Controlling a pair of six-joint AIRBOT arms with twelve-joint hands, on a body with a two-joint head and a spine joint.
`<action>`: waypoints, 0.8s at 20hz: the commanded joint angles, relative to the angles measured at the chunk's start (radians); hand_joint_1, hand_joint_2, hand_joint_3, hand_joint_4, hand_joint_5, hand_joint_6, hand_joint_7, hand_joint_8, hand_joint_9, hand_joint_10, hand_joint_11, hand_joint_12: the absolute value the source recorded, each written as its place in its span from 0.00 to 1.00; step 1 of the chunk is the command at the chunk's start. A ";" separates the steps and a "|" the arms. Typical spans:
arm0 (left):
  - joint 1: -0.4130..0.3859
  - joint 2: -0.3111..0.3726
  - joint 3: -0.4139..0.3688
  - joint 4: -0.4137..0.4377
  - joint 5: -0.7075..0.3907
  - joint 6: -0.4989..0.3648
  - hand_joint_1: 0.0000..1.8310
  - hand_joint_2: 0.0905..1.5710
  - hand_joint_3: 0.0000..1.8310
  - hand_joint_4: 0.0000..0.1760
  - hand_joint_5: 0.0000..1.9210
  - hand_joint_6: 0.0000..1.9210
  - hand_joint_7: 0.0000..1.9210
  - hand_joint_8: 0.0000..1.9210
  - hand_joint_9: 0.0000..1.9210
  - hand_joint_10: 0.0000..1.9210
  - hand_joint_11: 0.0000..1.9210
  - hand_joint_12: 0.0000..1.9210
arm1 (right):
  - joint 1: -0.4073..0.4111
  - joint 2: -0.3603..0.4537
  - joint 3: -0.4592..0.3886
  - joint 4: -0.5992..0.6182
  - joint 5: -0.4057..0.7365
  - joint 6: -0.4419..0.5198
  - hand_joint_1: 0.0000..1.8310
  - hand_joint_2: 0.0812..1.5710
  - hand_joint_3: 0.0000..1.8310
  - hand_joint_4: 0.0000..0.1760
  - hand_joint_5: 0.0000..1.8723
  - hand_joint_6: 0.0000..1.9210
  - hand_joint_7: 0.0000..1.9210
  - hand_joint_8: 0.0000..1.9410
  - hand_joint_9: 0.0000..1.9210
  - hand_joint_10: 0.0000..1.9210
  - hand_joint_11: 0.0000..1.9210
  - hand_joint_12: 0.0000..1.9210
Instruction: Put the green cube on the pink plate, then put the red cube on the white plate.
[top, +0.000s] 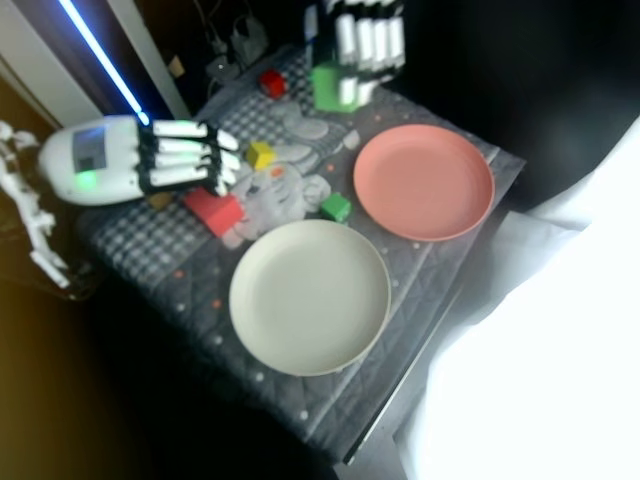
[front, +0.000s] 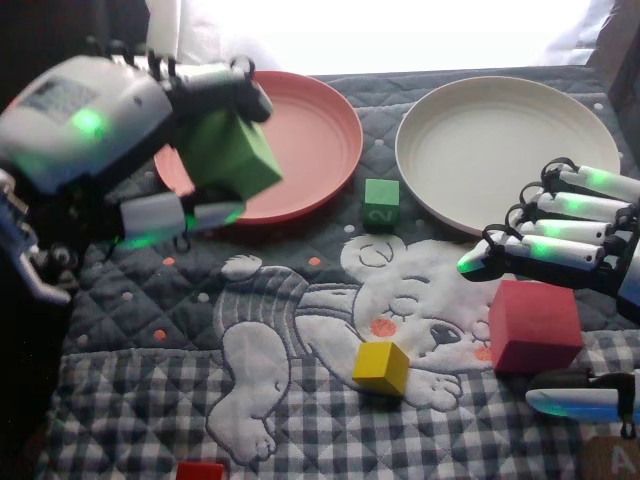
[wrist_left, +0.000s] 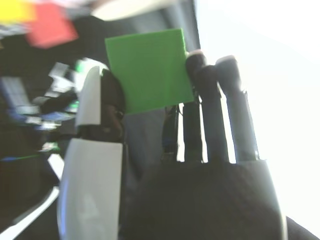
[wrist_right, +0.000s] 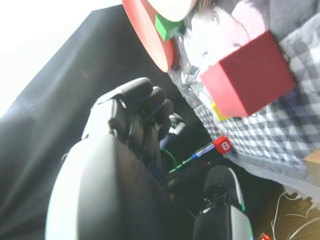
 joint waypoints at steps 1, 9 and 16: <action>-0.028 -0.017 0.016 -0.002 -0.071 -0.002 0.73 0.77 0.00 0.00 0.32 0.67 0.40 0.70 0.41 0.80 0.31 0.89 | 0.006 0.000 0.003 0.019 -0.120 0.004 0.20 0.69 0.00 0.00 0.15 0.30 0.21 0.23 0.09 0.48 0.00 0.79; -0.210 -0.182 0.228 -0.049 0.239 -0.002 0.73 0.77 0.00 0.00 0.34 0.69 0.41 0.71 0.37 0.80 0.27 0.91 | 0.006 -0.006 0.008 0.019 -0.120 0.004 0.18 0.69 0.00 0.00 0.06 0.49 0.09 0.53 0.02 0.67 0.00 0.92; -0.229 -0.253 0.321 -0.081 0.363 -0.002 0.73 0.77 0.00 0.00 0.34 0.70 0.41 0.69 0.37 0.79 0.28 0.85 | 0.006 -0.009 0.013 0.019 -0.120 0.004 0.20 0.69 0.00 0.00 0.06 0.48 0.10 0.52 0.03 0.65 0.00 0.91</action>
